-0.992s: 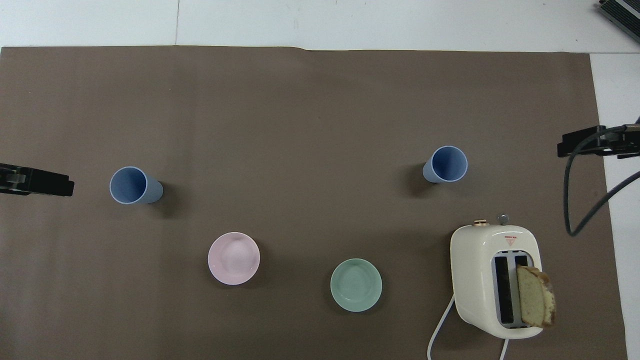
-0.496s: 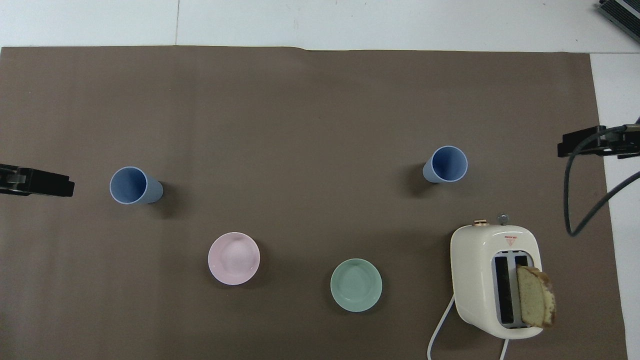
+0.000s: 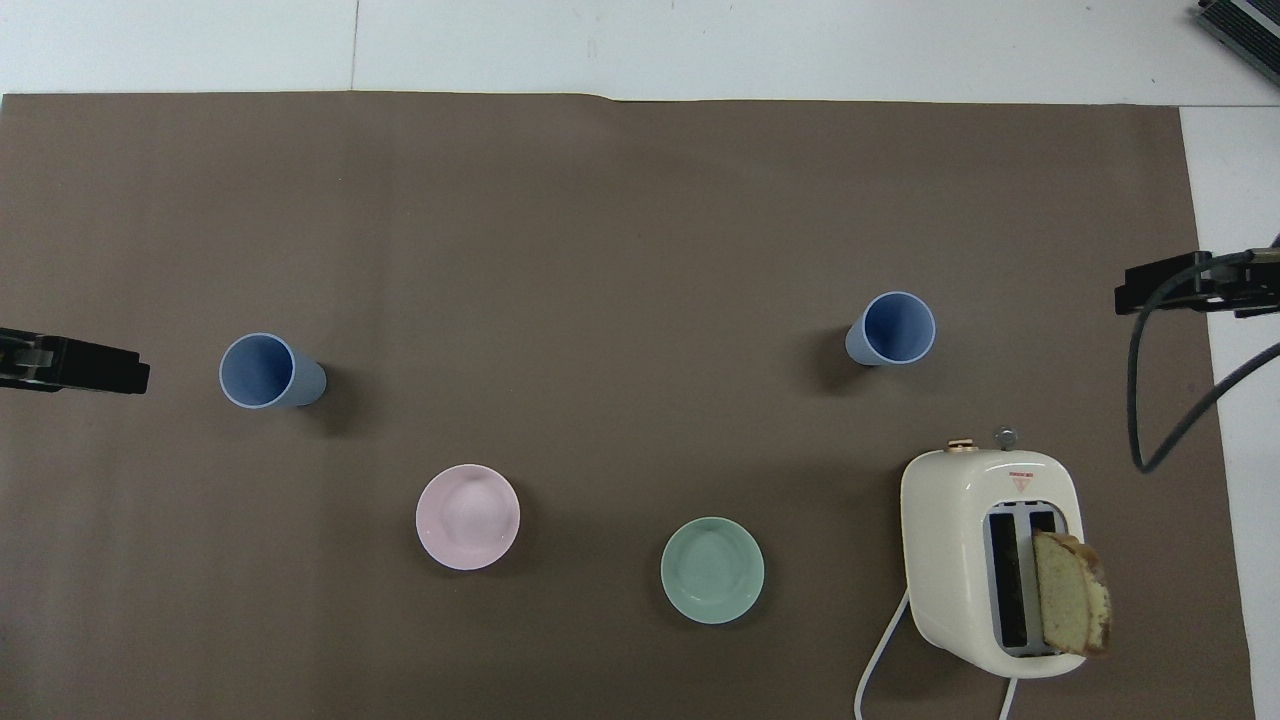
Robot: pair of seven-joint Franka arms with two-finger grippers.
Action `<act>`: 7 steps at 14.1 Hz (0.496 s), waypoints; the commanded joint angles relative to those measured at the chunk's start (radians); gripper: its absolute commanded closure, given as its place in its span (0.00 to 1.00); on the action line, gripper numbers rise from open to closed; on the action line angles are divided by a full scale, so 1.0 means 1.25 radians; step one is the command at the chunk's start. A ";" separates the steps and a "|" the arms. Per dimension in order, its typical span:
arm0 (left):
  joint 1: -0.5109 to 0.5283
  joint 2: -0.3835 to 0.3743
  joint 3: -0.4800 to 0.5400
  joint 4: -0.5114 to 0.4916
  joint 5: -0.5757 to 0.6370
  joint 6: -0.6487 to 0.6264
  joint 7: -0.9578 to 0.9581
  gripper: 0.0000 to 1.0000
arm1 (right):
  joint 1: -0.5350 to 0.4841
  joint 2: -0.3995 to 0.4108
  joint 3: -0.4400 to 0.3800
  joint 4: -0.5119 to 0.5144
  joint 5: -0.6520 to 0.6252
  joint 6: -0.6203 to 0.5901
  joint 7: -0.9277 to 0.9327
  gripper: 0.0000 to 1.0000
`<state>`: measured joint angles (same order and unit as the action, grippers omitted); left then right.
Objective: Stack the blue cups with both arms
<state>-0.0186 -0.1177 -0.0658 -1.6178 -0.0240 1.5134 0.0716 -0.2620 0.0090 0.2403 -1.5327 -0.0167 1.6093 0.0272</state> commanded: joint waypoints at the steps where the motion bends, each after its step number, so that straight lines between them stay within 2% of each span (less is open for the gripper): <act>1: -0.005 -0.020 0.002 -0.029 -0.008 -0.003 -0.007 0.00 | -0.010 -0.019 0.003 -0.022 0.010 0.007 -0.012 0.00; 7: -0.007 -0.015 0.002 -0.029 -0.008 0.029 -0.012 0.00 | -0.010 -0.019 0.003 -0.023 0.010 0.007 -0.014 0.00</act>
<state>-0.0192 -0.1179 -0.0683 -1.6267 -0.0245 1.5220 0.0710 -0.2620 0.0090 0.2403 -1.5327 -0.0167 1.6093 0.0272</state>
